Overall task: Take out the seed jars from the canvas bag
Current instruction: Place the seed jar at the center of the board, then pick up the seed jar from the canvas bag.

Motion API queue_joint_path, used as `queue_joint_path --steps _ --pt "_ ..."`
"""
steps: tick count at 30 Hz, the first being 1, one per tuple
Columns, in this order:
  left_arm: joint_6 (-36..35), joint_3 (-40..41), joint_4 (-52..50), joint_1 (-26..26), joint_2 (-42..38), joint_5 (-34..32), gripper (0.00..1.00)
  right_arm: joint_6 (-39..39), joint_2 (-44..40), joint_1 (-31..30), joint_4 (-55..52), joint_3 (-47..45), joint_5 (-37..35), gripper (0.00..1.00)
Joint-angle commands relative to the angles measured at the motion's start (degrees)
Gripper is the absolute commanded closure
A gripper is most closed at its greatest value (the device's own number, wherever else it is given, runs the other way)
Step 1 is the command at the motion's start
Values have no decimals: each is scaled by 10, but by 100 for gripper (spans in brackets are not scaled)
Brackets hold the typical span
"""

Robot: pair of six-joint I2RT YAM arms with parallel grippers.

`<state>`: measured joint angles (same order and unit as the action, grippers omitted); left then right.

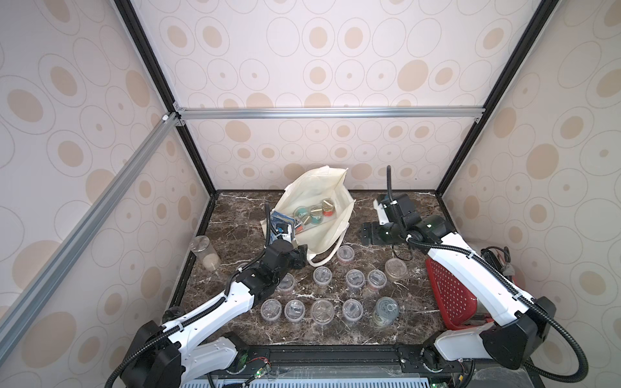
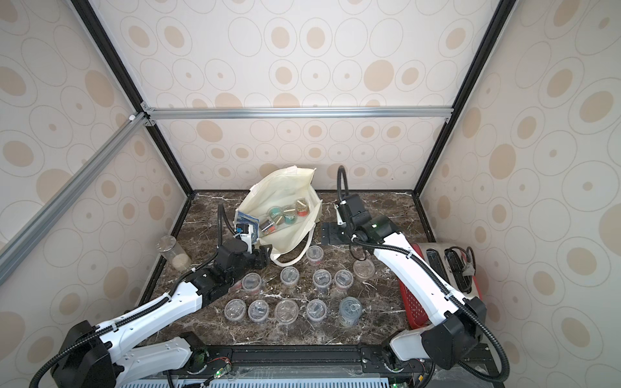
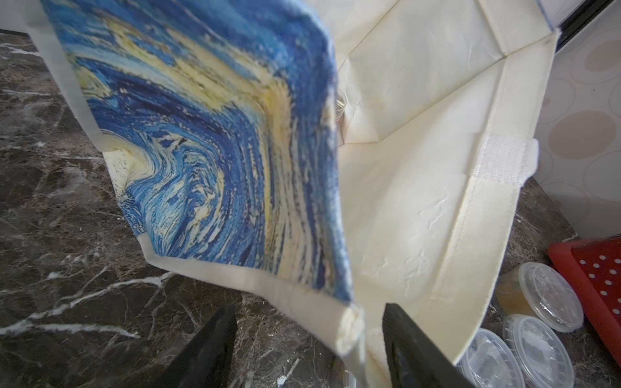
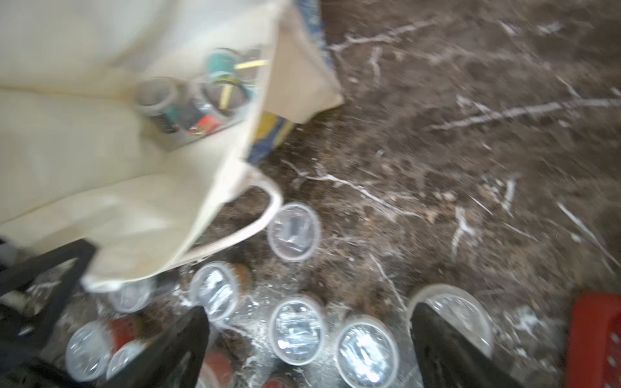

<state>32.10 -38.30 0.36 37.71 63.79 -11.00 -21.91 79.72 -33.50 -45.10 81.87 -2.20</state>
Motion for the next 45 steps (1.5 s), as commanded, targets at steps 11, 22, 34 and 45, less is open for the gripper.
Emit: queue_joint_path --steps 11,22,34,45 --pt "39 27 -8 -1 -23 13 33 -9 314 -116 76 254 -19 7" --pt "48 47 -3 0 -23 25 36 -55 503 -102 144 364 -67 7" --pt "47 46 -22 0 -46 16 40 -100 561 -51 145 412 -88 8" --pt "72 55 1 0 -33 43 41 -125 660 -42 101 554 -193 4"
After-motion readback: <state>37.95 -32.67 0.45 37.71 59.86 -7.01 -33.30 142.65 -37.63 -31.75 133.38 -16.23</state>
